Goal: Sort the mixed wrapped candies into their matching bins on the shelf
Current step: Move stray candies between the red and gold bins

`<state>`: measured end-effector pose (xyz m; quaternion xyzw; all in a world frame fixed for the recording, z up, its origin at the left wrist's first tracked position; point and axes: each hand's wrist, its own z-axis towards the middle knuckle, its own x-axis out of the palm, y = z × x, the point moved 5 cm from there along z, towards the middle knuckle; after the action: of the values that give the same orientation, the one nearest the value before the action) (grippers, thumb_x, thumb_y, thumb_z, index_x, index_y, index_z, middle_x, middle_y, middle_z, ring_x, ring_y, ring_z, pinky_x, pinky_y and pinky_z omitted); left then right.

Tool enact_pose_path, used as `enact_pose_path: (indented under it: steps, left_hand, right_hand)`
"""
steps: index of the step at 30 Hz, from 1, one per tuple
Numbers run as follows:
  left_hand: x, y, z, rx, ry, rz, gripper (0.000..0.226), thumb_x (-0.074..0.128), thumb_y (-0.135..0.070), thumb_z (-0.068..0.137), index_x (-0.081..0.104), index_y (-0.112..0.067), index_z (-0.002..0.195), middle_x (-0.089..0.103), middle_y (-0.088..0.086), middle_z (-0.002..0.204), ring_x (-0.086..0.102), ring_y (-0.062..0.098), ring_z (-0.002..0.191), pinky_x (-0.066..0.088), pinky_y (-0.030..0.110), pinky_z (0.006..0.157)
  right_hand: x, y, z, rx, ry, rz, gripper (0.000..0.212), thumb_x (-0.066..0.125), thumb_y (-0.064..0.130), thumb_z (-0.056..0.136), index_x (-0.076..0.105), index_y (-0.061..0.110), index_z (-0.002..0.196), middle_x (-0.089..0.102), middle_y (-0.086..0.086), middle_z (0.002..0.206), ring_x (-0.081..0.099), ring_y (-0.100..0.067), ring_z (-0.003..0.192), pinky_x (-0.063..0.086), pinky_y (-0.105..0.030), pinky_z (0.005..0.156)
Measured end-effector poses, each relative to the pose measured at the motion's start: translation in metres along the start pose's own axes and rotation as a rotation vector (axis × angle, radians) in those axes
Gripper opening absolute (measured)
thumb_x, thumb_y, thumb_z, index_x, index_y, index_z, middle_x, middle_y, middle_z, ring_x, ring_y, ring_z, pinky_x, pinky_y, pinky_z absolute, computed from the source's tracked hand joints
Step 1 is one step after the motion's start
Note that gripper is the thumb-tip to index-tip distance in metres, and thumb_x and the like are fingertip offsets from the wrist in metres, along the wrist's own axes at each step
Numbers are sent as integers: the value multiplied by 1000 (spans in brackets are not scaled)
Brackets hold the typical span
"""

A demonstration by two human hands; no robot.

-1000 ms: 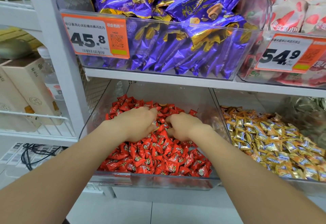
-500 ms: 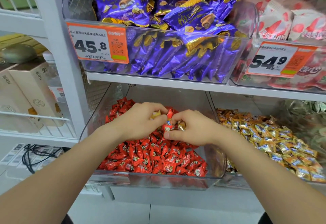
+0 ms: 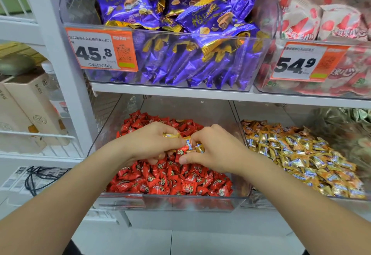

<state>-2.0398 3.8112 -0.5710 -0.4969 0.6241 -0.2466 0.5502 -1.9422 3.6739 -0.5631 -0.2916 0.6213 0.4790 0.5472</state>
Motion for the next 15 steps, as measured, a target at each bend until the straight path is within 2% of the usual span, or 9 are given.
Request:
enact_pose_path:
  steps: [3,5,9,12,15]
  left_hand:
    - [1,-2,-3,12,35,-11,20,69,-37,100,75,-19,93,48,0,66,40,12,53,35,24,44]
    - [1,-3,-4,19,0,-16,21,68,-38,100,74,-19,93,49,0,66,41,11,52,35,24,45]
    - [-7,-7,0,67,-125,-59,20,67,-37,101,75,-21,94,47,7,72,39,14,54,34,23,47]
    - [-5,-8,0,98,-51,-61,12,70,-33,99,75,-22,97,42,9,72,37,17,57,33,24,48]
    - [-3,-14,-1,203,-71,82,4,74,-24,96,76,-20,95,56,2,64,42,14,53,34,23,49]
  right_hand:
    - [7,-2,-1,-53,36,8,69,56,90,77,55,21,72,50,2,57,52,-18,65,53,-46,72]
    - [7,-3,-2,-61,21,38,69,51,89,81,56,21,72,55,1,59,54,-18,65,55,-48,72]
    - [-9,-8,-2,-29,-51,135,54,54,69,98,64,25,70,62,3,60,59,-8,62,51,-37,66]
    - [-13,-14,-10,16,-90,188,51,55,68,98,66,25,73,62,3,60,58,-7,61,48,-36,64]
    - [-13,-17,-18,99,-131,164,47,56,69,97,68,25,83,59,6,65,52,-9,74,42,-36,67]
